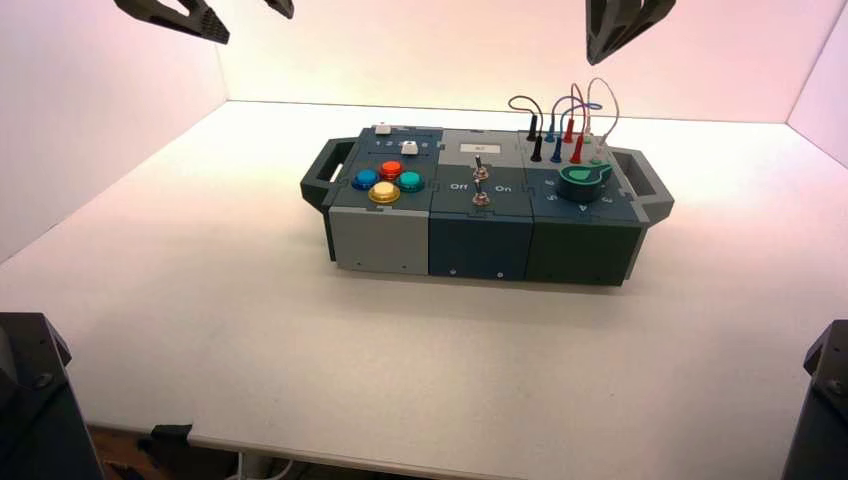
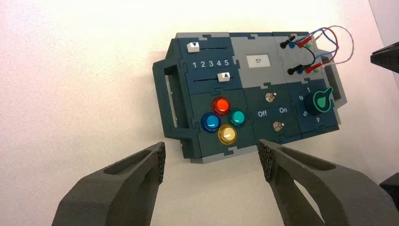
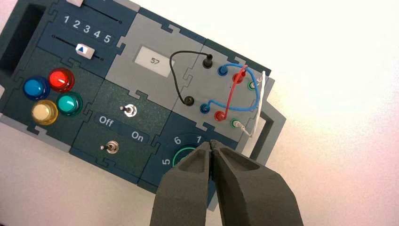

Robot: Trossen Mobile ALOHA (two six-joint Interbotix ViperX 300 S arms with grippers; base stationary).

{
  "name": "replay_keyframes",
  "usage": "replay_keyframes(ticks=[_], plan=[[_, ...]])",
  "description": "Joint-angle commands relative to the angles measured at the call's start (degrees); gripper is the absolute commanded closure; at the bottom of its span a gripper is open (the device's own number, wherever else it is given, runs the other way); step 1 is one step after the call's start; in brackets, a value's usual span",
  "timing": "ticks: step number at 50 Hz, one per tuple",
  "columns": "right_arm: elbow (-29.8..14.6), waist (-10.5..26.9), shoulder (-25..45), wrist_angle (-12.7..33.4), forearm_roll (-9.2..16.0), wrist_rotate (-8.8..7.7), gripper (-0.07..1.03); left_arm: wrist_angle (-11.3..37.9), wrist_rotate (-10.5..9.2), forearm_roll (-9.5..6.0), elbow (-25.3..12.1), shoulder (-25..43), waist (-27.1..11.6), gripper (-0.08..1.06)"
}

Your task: Open left gripper.

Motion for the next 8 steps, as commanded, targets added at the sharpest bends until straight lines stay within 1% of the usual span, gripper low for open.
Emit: replay_keyframes(ticks=[1, 8], plan=[[-0.7, 0.2, -0.6, -0.1, -0.1, -0.09, 0.99, -0.4, 0.09, 0.0, -1.1, -0.2, 0.2, -0.05], [-0.7, 0.2, -0.6, -0.2, -0.1, -0.09, 0.99, -0.4, 0.0, -0.09, -1.1, -0.1, 0.2, -0.05]])
